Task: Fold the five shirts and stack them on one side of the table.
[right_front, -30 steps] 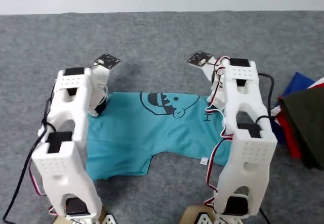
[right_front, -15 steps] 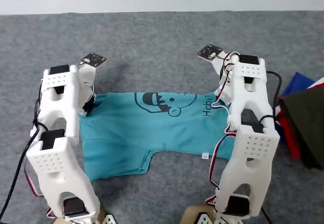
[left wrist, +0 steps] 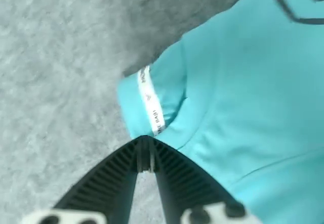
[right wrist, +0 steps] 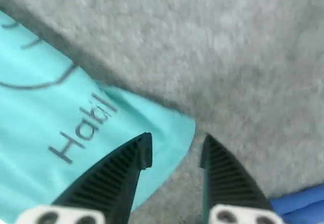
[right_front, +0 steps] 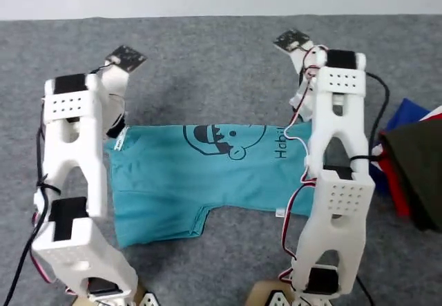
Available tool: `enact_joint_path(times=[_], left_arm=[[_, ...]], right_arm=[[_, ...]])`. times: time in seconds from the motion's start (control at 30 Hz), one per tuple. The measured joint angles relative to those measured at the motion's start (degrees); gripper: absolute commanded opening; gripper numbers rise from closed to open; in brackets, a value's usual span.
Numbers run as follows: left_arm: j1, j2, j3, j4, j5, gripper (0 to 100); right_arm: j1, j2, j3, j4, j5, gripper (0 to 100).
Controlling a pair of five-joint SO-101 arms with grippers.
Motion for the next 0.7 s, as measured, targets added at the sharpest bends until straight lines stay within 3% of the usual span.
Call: enact_joint_path(times=[0.2, 0.43, 0.7], left_arm=[[4.7, 6.9, 0.0, -1.5, -0.3, 0], [4.0, 18.5, -1.0, -4.4, -0.1, 0], [1.8, 20.0, -4.3, -3.5, -0.2, 0]], right_arm=[[-0.8, 6.3, -0.4, -3.8, 0.0, 5.2], [0.3, 11.3, -0.4, -4.3, -0.1, 3.9], [3.7, 11.6, -0.5, -6.5, -0.2, 3.9]])
